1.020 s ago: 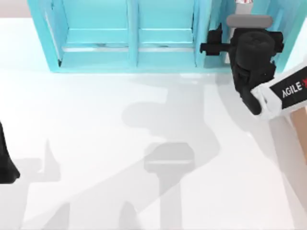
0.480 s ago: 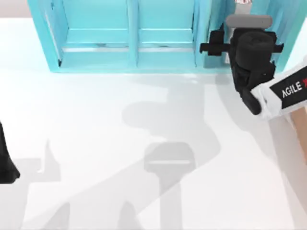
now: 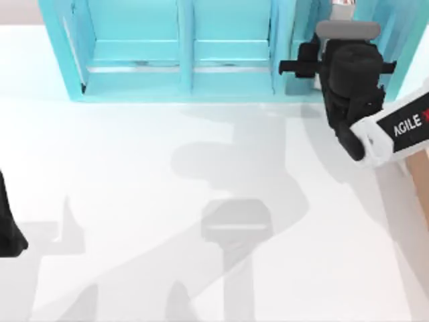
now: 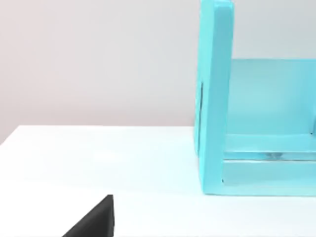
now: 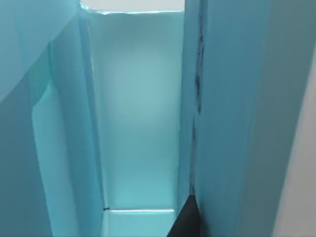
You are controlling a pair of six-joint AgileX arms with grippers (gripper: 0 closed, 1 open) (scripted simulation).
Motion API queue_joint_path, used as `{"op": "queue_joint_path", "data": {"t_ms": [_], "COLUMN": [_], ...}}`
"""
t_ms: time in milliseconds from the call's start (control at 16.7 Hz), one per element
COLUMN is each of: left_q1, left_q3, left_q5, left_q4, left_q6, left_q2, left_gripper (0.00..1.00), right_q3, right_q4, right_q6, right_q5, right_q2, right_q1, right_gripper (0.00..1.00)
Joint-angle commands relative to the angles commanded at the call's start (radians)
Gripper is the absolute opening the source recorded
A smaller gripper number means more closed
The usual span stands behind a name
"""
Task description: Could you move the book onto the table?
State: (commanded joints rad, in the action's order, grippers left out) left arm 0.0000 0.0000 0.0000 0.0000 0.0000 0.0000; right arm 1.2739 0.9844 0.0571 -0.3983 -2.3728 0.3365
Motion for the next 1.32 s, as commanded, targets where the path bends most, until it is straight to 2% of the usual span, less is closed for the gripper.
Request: {"op": "queue_joint_path", "data": {"t_ms": [720, 960, 1320], "left_q1": [0.0, 0.0, 0.0], "left_q3": [0.0, 0.0, 0.0], "left_q5": [0.0, 0.0, 0.0], "left_q4": [0.0, 0.0, 0.0], "left_q6": [0.0, 0.0, 0.0], "left_q2": [0.0, 0.0, 0.0], "left_gripper": [1.0, 1.0, 1.0], "right_q3": [-0.04, -0.152, -0.341], "right_q4": [-0.051, -0.203, -0.475], "right_q6": [0.01, 0.027, 0.042], "right_q5": [-0.019, -0.078, -0.181], "right_q2": [0.071, 0.306, 0.799], "right_q1": [0.016, 0.064, 0.18], "right_gripper": [0.0, 0.0, 0.0]}}
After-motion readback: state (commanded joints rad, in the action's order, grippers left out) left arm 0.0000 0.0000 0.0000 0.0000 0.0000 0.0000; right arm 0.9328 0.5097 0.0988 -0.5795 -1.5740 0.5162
